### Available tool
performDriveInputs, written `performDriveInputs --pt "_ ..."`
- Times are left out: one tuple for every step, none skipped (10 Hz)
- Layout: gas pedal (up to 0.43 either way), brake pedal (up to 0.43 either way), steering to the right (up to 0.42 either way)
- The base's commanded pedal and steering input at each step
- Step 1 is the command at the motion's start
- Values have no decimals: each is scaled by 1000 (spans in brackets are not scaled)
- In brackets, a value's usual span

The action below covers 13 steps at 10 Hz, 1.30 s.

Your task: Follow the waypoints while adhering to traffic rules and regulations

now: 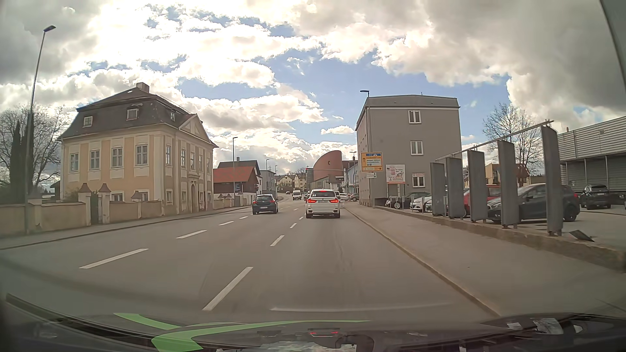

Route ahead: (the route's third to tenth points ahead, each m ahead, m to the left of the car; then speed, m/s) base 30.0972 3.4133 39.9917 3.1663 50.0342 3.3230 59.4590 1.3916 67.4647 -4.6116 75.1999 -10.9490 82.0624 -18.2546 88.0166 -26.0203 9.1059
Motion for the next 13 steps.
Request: performDriveInputs --pt "0 12 5" --pt "0 12 5" --pt "0 18 5" --pt "0 24 4" --pt "0 30 4" --pt "0 43 3" --pt "0 61 3" --pt "0 73 3" --pt "0 79 3" --pt "0 79 2" --pt "0 79 2" --pt "0 79 2" --pt "0 79 2"
